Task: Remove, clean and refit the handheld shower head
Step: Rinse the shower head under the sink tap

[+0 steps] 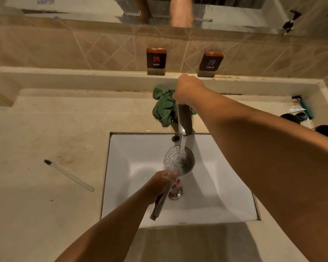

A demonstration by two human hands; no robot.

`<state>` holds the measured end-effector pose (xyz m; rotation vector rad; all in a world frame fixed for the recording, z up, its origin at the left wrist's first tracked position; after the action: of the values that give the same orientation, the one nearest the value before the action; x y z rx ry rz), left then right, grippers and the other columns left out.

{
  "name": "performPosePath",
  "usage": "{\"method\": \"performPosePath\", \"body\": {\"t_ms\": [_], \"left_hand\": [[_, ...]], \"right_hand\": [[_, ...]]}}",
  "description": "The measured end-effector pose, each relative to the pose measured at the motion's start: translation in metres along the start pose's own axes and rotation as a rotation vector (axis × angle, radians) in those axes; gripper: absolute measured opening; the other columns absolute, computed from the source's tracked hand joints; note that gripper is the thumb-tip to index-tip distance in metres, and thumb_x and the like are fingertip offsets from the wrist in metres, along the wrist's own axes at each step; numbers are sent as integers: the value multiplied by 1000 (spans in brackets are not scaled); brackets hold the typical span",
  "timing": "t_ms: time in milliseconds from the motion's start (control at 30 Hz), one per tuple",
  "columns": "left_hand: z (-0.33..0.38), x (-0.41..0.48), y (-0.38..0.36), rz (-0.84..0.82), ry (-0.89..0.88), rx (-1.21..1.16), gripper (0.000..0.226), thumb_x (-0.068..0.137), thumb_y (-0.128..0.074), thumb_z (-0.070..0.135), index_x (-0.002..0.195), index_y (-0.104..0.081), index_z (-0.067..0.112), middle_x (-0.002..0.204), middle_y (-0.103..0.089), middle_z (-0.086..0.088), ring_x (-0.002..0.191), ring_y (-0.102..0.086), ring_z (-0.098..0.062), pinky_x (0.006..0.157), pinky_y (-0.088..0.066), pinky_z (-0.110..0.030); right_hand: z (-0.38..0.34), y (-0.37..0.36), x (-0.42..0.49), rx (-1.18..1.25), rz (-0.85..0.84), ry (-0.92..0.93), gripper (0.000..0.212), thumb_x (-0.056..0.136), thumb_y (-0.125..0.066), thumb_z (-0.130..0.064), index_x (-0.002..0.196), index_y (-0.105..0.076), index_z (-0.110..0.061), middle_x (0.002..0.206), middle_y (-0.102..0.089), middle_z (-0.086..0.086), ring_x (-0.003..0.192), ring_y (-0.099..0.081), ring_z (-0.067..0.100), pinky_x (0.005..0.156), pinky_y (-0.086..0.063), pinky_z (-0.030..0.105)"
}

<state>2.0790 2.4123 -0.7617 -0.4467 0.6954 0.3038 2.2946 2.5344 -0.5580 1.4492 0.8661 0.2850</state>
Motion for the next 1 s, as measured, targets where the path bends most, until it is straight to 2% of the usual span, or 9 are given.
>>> {"method": "performPosePath", "body": {"t_ms": [67,167,233,300,433,600,767,900,1000], "left_hand": [[-1,-1,0,-9,15,-23,36,104,-47,31,124,-50,0,106,-62,-20,87,-63,-32,83,-56,-50],[0,-2,2,-7,2,49,40,104,-45,37,125,-49,3,109,-66,-24,71,-66,-23,61,-58,-34],[0,-2,4,0,-12,54,42,104,-46,39,123,-49,1,101,-70,-21,56,-58,-16,51,-53,-27],[0,-4,6,-15,-33,55,44,103,-46,41,121,-48,0,91,-72,-16,50,-54,-13,46,-51,-23],[-1,-7,3,-81,-56,67,43,104,-45,40,126,-44,4,76,-66,-11,48,-54,-11,44,-48,-21],[-4,-11,2,5,30,69,42,103,-46,39,123,-49,2,67,-62,-6,45,-51,-13,42,-47,-24],[-1,-21,3,94,68,84,43,103,-46,41,115,-53,0,67,-59,-7,45,-50,-14,42,-46,-24],[2,-27,3,136,81,112,45,103,-45,43,103,-58,0,65,-57,-4,45,-49,-14,41,-46,-24],[5,-30,4,167,79,115,45,102,-46,44,98,-60,1,62,-56,-4,43,-48,-14,40,-45,-25]], "right_hand": [[0,0,1,3,0,-2,40,91,-65,-21,127,-53,-7,119,-60,11,100,-56,28,75,-46,35],[2,0,1,13,-2,-10,39,91,-65,-20,126,-54,-8,117,-61,10,95,-54,27,75,-48,35],[2,0,1,9,2,-9,38,91,-65,-21,125,-54,-8,115,-60,10,96,-55,27,75,-48,35],[1,1,2,12,5,-2,37,91,-65,-21,125,-55,-8,110,-59,9,92,-53,26,74,-47,33],[2,0,1,36,14,-8,37,89,-65,-19,124,-57,-9,106,-58,8,94,-55,26,73,-47,33],[3,-3,2,39,41,6,37,89,-63,-16,124,-55,-9,113,-60,9,103,-58,28,71,-47,34],[6,-4,1,86,94,-23,36,87,-66,-18,121,-57,-9,95,-53,8,86,-50,26,66,-45,34],[10,-14,-6,177,195,-54,47,88,-69,-21,129,-49,-11,118,-54,15,94,-55,28,73,-50,36],[13,-20,-9,178,285,-54,52,88,-71,-29,130,-46,-12,119,-52,16,80,-49,25,72,-51,32]]}}
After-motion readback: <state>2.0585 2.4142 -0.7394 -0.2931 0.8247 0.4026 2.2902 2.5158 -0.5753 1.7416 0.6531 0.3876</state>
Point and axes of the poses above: each hand's wrist, its own x-axis towards the middle knuckle, its own y-axis out of the back of the hand, z = x × y, the point moved 6 cm from there along x, towards the middle knuckle
